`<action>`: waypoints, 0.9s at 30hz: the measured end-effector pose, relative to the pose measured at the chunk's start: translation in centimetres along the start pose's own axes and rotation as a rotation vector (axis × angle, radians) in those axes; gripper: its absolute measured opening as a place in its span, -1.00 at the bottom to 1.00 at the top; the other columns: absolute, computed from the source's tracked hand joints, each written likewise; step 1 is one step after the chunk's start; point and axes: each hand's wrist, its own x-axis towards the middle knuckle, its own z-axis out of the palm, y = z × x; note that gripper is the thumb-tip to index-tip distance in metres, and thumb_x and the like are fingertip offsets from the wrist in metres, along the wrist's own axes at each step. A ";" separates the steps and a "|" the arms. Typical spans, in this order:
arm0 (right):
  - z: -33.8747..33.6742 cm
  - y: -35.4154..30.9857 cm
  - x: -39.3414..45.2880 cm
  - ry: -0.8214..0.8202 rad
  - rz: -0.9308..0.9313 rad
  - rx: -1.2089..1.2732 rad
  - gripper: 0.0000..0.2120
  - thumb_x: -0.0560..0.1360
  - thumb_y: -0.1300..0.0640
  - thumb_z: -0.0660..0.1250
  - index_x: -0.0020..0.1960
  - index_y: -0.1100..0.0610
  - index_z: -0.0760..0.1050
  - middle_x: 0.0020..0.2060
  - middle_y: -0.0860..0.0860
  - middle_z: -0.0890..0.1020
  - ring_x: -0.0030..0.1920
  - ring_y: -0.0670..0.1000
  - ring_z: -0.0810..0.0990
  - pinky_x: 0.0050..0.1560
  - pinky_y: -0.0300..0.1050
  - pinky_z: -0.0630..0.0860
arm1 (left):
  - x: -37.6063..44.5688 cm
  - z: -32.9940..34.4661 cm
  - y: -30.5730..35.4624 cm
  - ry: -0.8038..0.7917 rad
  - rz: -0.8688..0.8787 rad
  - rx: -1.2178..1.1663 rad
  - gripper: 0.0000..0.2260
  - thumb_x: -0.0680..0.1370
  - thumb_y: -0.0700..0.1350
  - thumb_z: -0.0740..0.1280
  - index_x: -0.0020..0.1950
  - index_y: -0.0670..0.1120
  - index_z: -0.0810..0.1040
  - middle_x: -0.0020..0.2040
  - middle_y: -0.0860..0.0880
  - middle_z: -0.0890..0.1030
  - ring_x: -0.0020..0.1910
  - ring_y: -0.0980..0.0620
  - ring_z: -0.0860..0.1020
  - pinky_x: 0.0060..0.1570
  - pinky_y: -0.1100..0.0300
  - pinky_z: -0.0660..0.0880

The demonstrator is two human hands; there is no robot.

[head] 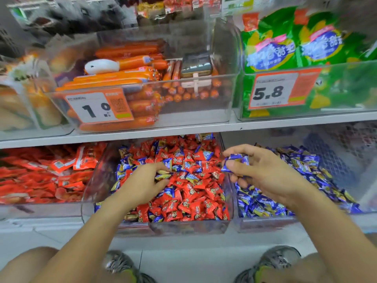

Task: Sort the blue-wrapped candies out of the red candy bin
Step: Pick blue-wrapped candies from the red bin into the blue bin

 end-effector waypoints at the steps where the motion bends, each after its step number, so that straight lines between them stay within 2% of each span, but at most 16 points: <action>1: -0.4 0.3 -0.3 -0.003 -0.023 -0.040 -0.75 0.47 0.21 0.46 0.13 0.09 0.60 -0.23 0.17 0.61 -0.33 0.06 0.51 -0.32 -0.18 0.46 | 0.0 -0.1 0.0 0.008 -0.005 0.011 -0.80 0.55 -0.03 0.39 0.17 0.03 0.55 0.01 0.13 0.54 -0.29 0.21 0.50 -0.21 0.25 0.36; 4: -1.6 0.9 -0.7 0.033 -0.073 -0.143 -0.76 0.47 0.22 0.47 0.12 0.03 0.62 -0.16 0.07 0.66 -0.32 0.03 0.60 -0.23 -0.02 0.51 | 0.3 -1.2 -0.1 0.059 -0.027 -0.060 -0.90 0.55 -0.03 0.39 0.03 0.03 0.52 -0.10 0.08 0.60 -0.21 0.08 0.57 -0.23 0.20 0.38; 7: -2.6 1.4 -0.9 0.077 -0.067 -0.116 -0.77 0.49 0.23 0.45 0.13 0.08 0.60 -0.18 0.09 0.64 -0.30 0.07 0.60 -0.18 0.06 0.54 | 0.4 -2.7 0.9 0.114 -0.064 -0.225 -0.91 0.57 -0.05 0.38 0.01 -0.03 0.53 -0.28 0.05 0.57 -0.40 0.09 0.49 -0.39 0.27 0.36; 9: -3.2 1.6 -0.8 0.087 -0.065 -0.082 -0.78 0.51 0.23 0.43 0.14 0.08 0.59 -0.20 0.17 0.62 -0.29 0.14 0.58 -0.18 0.08 0.54 | 0.3 -3.2 2.8 0.033 -0.071 -0.540 -0.92 0.60 -0.14 0.34 -0.04 -0.14 0.51 -0.40 -0.05 0.53 -0.52 0.06 0.40 -0.46 0.23 0.34; 11: -3.3 1.7 -0.9 0.071 -0.060 -0.057 -0.77 0.52 0.22 0.42 0.16 0.09 0.58 -0.23 0.20 0.61 -0.29 0.16 0.56 -0.15 0.11 0.55 | 0.3 -3.1 5.7 -0.080 0.010 -0.807 -0.92 0.61 -0.21 0.29 -0.06 -0.21 0.48 -0.38 -0.18 0.52 -0.54 0.02 0.39 -0.48 0.17 0.32; 14: -3.3 1.9 -1.3 0.004 -0.049 0.046 -0.72 0.52 0.23 0.40 0.22 0.11 0.55 -0.26 0.20 0.58 -0.27 0.13 0.58 -0.24 0.01 0.55 | 1.0 -0.9 10.9 -0.185 0.107 -0.971 -0.97 0.62 -0.28 0.25 -0.01 -0.23 0.46 -0.34 -0.19 0.54 -0.53 0.06 0.45 -0.50 0.26 0.36; 17: -4.3 1.9 -1.8 -0.006 -0.050 0.158 -0.63 0.47 0.16 0.42 0.26 0.13 0.51 -0.28 0.19 0.58 -0.29 0.11 0.53 -0.40 -0.11 0.42 | 2.7 2.4 15.5 -0.184 0.184 -0.904 -0.90 0.63 -0.27 0.26 0.14 -0.19 0.46 -0.22 -0.11 0.58 -0.42 0.06 0.52 -0.45 0.27 0.39; 20: -7.0 2.5 -2.3 0.151 -0.035 0.162 -0.64 0.43 0.08 0.45 0.19 0.15 0.53 -0.29 0.11 0.61 -0.36 0.06 0.51 -0.45 -0.17 0.39 | 4.6 4.8 18.8 -0.219 0.293 -0.695 -0.82 0.60 -0.16 0.31 0.20 -0.03 0.45 -0.17 0.05 0.56 -0.35 0.09 0.47 -0.32 0.22 0.41; 22: -9.3 3.2 -2.6 0.280 -0.022 0.037 -0.76 0.48 0.12 0.44 0.10 0.15 0.53 -0.29 0.09 0.62 -0.39 0.06 0.52 -0.45 -0.15 0.40 | 5.4 5.8 20.7 -0.303 0.284 -0.641 -0.78 0.58 -0.11 0.35 0.20 -0.02 0.43 -0.19 0.07 0.55 -0.33 0.06 0.43 -0.28 0.17 0.40; 25: -12.5 3.6 -3.5 0.386 -0.022 -0.290 -0.88 0.51 0.19 0.44 0.01 0.13 0.53 -0.23 0.08 0.66 -0.39 0.05 0.55 -0.34 -0.06 0.47 | 6.7 7.1 22.2 -0.297 0.299 -0.447 -0.71 0.56 -0.02 0.38 0.22 0.01 0.39 -0.13 0.09 0.52 -0.23 0.06 0.51 -0.18 0.13 0.47; 27: -14.4 3.0 -4.0 0.362 -0.063 -0.436 -0.89 0.50 0.23 0.45 -0.02 0.11 0.57 -0.22 -0.06 0.64 -0.42 -0.05 0.48 -0.34 -0.23 0.42 | 7.4 7.3 22.4 -0.353 0.332 -0.329 -0.62 0.54 0.05 0.39 0.30 0.04 0.38 0.04 0.01 0.56 -0.05 0.02 0.57 0.01 0.05 0.53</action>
